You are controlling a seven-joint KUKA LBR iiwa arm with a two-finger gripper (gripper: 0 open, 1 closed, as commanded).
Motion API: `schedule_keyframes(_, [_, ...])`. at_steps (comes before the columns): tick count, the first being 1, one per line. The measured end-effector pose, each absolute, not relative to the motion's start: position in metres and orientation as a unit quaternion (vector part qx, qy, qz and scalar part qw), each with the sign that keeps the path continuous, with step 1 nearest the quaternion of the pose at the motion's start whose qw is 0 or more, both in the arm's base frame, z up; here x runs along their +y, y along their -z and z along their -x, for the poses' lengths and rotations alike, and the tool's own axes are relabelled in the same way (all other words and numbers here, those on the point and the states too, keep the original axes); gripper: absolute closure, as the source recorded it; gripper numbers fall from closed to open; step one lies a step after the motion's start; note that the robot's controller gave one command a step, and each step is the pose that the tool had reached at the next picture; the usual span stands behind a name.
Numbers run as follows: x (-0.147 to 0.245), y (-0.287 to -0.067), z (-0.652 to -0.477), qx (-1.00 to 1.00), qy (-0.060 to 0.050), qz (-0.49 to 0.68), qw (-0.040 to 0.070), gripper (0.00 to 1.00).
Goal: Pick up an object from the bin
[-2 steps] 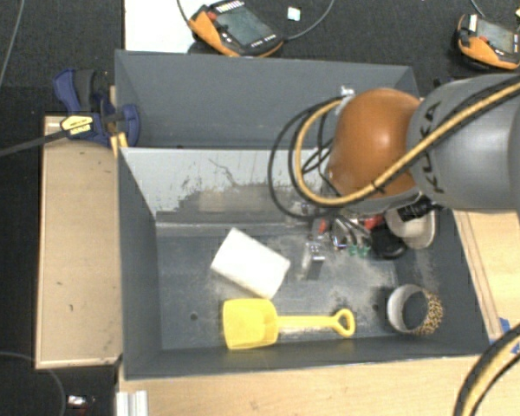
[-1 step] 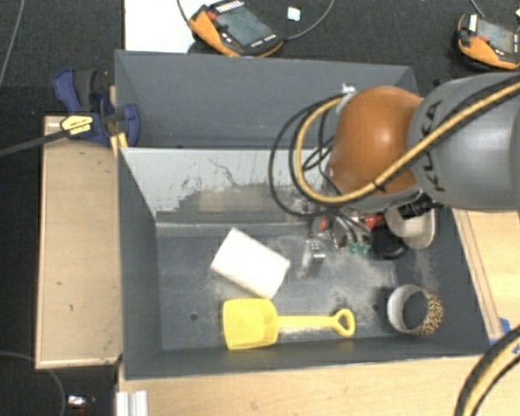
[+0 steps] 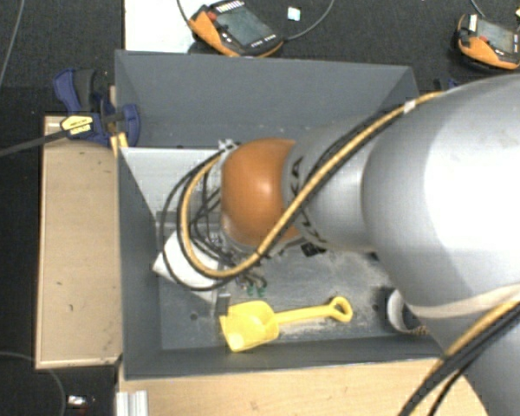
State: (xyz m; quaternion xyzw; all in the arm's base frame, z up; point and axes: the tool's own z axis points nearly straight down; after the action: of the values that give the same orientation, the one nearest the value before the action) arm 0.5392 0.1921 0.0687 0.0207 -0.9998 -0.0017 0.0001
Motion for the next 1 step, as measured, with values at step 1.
schedule_keyframes(1, [0.1344,-0.1053,-0.4928,-0.987,-0.001,-0.158,-0.005,0.0])
